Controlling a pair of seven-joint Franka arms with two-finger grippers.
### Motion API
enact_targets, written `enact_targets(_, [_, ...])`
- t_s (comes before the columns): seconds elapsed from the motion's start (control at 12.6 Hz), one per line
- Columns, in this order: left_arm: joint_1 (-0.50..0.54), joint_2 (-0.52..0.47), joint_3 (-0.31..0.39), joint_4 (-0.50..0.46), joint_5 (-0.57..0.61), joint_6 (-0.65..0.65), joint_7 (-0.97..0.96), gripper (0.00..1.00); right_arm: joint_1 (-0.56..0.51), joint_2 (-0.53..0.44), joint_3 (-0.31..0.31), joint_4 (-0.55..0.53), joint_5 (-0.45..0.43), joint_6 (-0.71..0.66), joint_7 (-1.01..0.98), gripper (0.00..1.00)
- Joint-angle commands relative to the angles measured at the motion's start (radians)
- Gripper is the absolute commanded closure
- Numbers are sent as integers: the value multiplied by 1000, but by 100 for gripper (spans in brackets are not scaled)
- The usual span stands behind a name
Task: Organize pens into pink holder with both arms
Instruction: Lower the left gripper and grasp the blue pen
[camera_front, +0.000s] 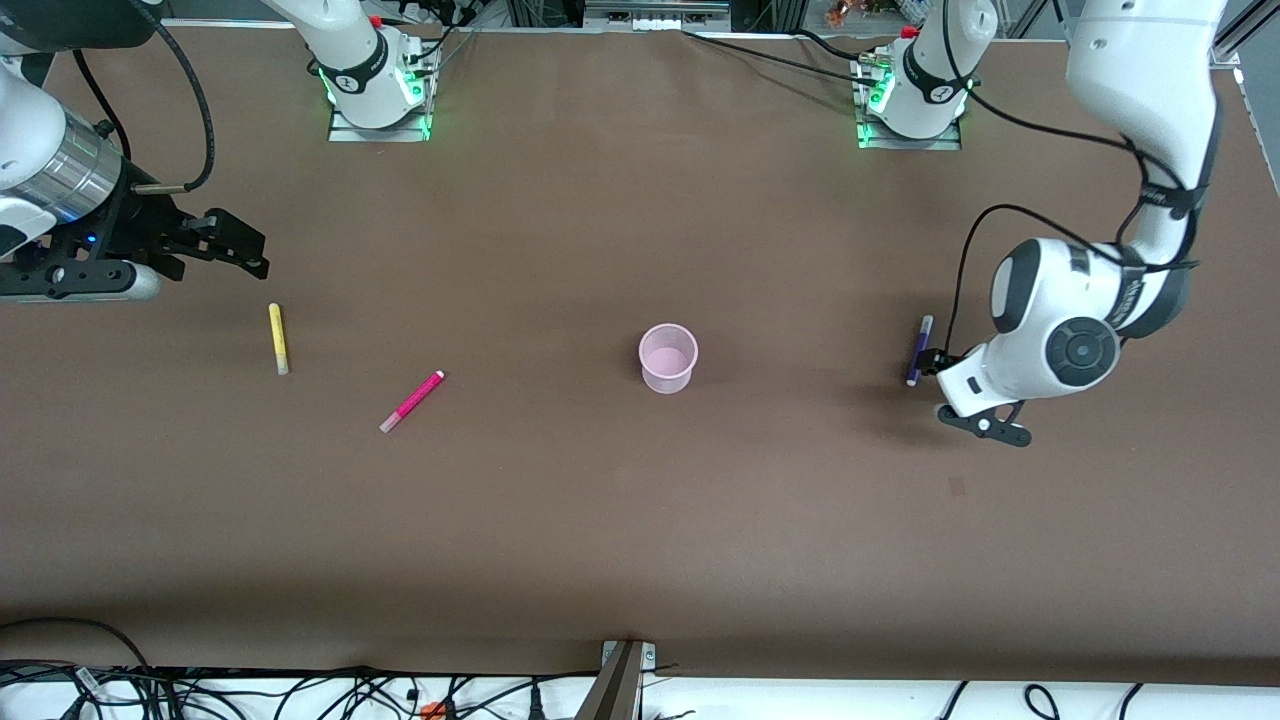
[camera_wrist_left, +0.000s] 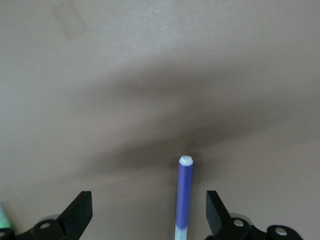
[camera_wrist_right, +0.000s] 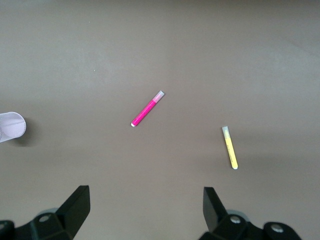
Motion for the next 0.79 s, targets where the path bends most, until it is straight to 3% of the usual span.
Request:
enact_targets(0.0, [-8,-17,-4,-87,54,91,25,0,0,-10,7,-2,-16,-11,-6,0])
enact_targets(0.16, [-8,-18,-4,-95,96,97,25,0,0,-8,5,-2,-16,-11,-6,0])
enact_targets(0.32, [-20,-15,-22,-109,96,99,23,15,0,-7,5,0,-18,-7,-6,0])
enact_targets(0.48, [-22,-7,-27,-109,96,99,22,18,0,-7,5,0,-16,-4,-6,0])
enact_targets(0.63, [-22,3,-43,-109,96,100,22,30,0,-5,4,0,-15,-5,-5,0])
enact_targets(0.71, [-22,8,-44,-109,96,103,22,45,0,-5,4,0,-15,-5,-5,0])
